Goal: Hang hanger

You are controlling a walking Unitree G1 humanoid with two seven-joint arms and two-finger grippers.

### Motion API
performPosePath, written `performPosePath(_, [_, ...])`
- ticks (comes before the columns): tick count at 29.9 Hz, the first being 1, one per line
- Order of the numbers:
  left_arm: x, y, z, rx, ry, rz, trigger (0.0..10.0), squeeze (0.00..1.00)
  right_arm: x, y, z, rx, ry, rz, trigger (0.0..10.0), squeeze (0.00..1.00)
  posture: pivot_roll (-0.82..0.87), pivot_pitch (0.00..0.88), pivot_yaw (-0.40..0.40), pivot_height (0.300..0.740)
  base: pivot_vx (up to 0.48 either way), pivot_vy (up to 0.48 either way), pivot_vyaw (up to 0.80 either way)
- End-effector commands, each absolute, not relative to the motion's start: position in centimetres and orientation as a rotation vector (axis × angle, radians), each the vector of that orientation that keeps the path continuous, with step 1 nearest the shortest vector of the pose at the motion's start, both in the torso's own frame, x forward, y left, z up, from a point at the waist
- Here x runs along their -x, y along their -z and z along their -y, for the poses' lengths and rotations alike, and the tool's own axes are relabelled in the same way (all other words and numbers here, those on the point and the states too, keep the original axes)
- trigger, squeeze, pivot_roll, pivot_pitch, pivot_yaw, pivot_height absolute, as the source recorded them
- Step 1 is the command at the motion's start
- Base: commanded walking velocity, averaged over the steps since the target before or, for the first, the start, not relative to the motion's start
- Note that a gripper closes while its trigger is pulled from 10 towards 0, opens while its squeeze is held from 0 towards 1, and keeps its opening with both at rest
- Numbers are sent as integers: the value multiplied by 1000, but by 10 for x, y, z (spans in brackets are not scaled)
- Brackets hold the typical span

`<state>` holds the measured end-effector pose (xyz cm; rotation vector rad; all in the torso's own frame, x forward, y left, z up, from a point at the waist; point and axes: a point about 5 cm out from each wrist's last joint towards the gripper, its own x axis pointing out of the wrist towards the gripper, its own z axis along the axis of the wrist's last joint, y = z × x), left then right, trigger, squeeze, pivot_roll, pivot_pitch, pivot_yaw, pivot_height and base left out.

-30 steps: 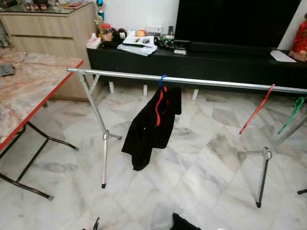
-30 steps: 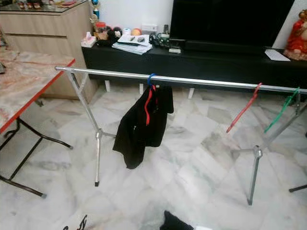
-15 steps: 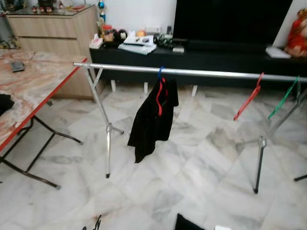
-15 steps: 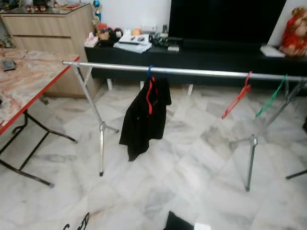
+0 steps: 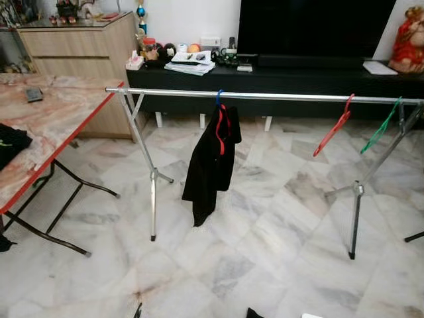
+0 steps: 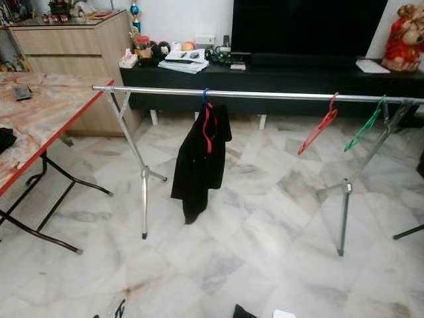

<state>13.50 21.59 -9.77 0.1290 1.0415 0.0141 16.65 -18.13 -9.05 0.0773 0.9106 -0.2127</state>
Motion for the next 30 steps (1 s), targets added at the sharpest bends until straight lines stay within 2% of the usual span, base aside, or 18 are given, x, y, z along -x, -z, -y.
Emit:
performPosePath(1, [-133,99,-211,-136,9,-1045,10000,0,-169,88,182,-91,223,-877,10000,0,76,27,-16,740,0,0,0])
performPosePath(11, [-140,94,-212,-165,-9,-940,10000,0,-176,82,184,-110,251,-768,10000,0,77,21,-16,740,0,0,0])
performPosePath(13, [-152,88,-215,-169,-15,-886,10000,0,-177,80,185,-110,256,-746,10000,0,77,21,-16,740,0,0,0])
performPosePath(14, [-187,69,-227,-230,-23,-775,10000,0,-238,40,188,-77,256,-506,10000,0,77,16,-16,740,0,0,0])
performPosePath(15, [-197,62,-231,-214,-27,-737,10000,0,-270,13,189,-57,253,-373,10000,0,78,11,-15,740,0,0,0])
performPosePath(17, [-204,56,-235,-197,-26,-703,10000,0,-297,-17,189,-36,249,-246,10000,0,77,8,-13,740,0,0,0])
performPosePath(25, [-228,34,-234,-224,20,-535,10000,0,-315,-37,190,-43,224,-168,10000,0,72,0,-11,740,0,0,0])
performPosePath(27, [-233,29,-233,-227,38,-508,10000,0,-317,-35,186,-6,195,-210,10000,0,71,0,-12,740,0,0,0])
performPosePath(30, [-246,15,-224,-234,195,-440,10000,0,-319,-28,175,30,121,-311,10000,0,73,0,-13,740,0,0,0])
